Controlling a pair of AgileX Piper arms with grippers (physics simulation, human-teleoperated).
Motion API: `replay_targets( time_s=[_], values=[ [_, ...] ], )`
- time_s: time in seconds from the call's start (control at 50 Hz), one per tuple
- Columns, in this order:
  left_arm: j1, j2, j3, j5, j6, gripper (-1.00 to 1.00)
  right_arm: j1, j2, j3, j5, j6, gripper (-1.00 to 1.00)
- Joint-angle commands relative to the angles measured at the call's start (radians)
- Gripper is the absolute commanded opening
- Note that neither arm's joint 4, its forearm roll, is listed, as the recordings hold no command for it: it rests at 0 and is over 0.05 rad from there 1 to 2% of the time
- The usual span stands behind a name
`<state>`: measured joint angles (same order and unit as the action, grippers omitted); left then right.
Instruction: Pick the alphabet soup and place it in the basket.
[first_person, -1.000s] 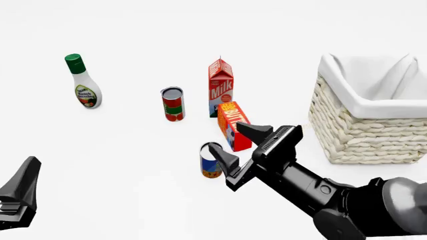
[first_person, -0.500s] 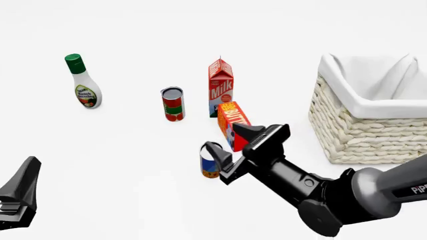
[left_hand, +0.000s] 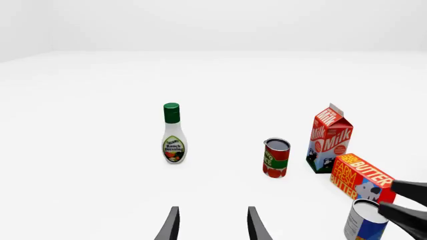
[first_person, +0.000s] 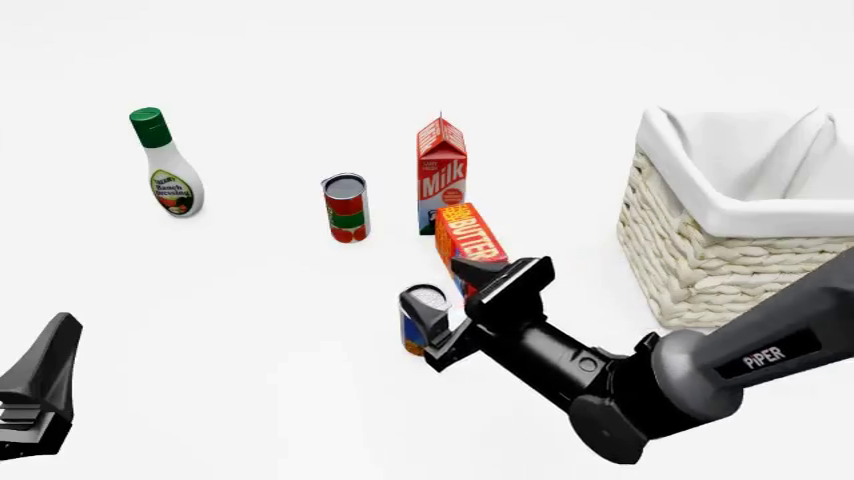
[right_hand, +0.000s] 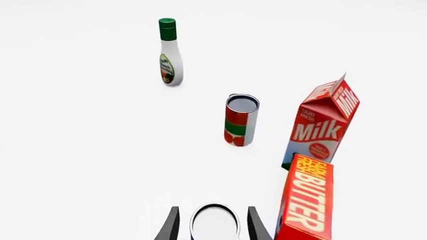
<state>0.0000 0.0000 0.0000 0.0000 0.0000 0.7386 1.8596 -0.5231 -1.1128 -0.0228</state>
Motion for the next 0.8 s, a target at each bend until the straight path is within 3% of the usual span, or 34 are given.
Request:
replay_targets(
  time_s=[0.02, 0.8],
  values=[
    [0.0, 0.0, 0.0, 0.0, 0.0, 1.0, -0.001, 0.051, -0.025, -0.008, 0.013, 1.0],
    [0.0, 0.0, 0.0, 0.0, 0.0, 1.0, -0.003, 0.141, -0.066, -0.027, 0.036, 1.0]
  ],
)
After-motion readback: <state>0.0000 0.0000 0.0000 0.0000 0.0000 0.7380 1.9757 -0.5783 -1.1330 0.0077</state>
